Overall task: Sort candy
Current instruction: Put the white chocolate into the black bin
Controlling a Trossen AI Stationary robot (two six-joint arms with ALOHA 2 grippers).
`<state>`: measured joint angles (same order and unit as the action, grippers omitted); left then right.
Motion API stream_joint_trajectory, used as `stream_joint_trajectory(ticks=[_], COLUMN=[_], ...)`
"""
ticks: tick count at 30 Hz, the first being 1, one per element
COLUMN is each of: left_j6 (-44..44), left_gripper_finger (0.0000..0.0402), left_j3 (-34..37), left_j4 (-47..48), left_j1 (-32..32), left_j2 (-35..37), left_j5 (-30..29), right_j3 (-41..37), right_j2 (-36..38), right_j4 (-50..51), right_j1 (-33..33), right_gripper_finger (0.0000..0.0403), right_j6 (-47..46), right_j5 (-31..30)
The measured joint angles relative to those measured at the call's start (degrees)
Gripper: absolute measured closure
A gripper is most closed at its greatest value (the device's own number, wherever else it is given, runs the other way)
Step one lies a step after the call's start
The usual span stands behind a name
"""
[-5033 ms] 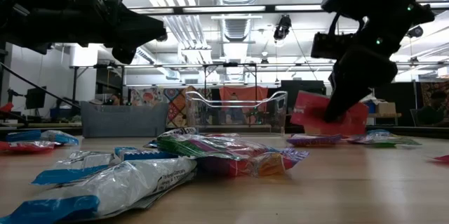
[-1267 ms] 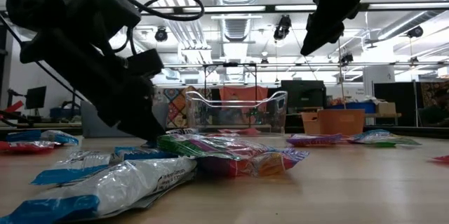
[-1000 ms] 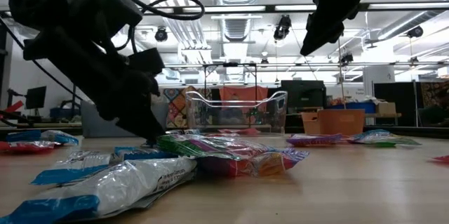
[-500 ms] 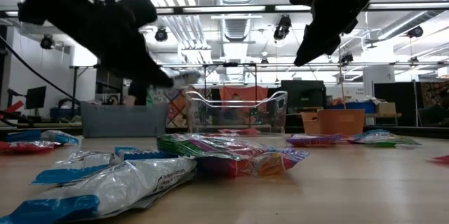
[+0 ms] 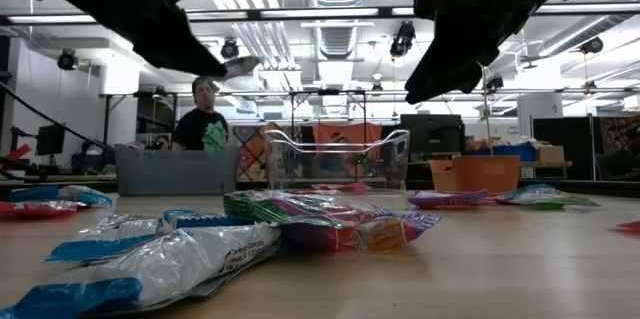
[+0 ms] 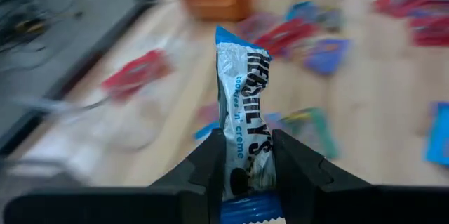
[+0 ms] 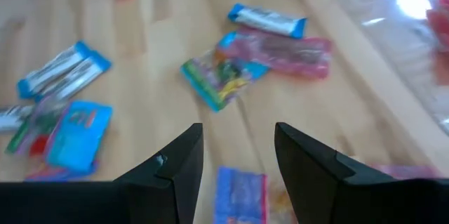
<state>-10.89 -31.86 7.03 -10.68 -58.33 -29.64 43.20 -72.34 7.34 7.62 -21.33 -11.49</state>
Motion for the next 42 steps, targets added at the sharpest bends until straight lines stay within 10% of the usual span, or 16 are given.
stream_joint_trajectory(ticks=[11,20,42], left_j6=[-1.6,12.7,18.8], left_gripper_finger=[0.0322,0.0322,0.0322], left_j3=[-0.2,-0.4,-0.7], left_j4=[21.9,17.0,13.7], left_j1=[28.0,47.6,51.6], left_j2=[8.0,3.6,-10.6], left_j5=[0.1,18.8,18.3], right_j3=[-0.2,-0.3,-1.0], right_j2=[0.0,0.0,0.0], right_j4=[-0.4,-0.4,-0.4], right_j1=[0.0,0.0,0.0], right_gripper_finger=[0.0236,0.0236,0.0236], right_j6=[-4.9,-5.1,-4.7], right_j5=[-2.3,-3.2,-3.6])
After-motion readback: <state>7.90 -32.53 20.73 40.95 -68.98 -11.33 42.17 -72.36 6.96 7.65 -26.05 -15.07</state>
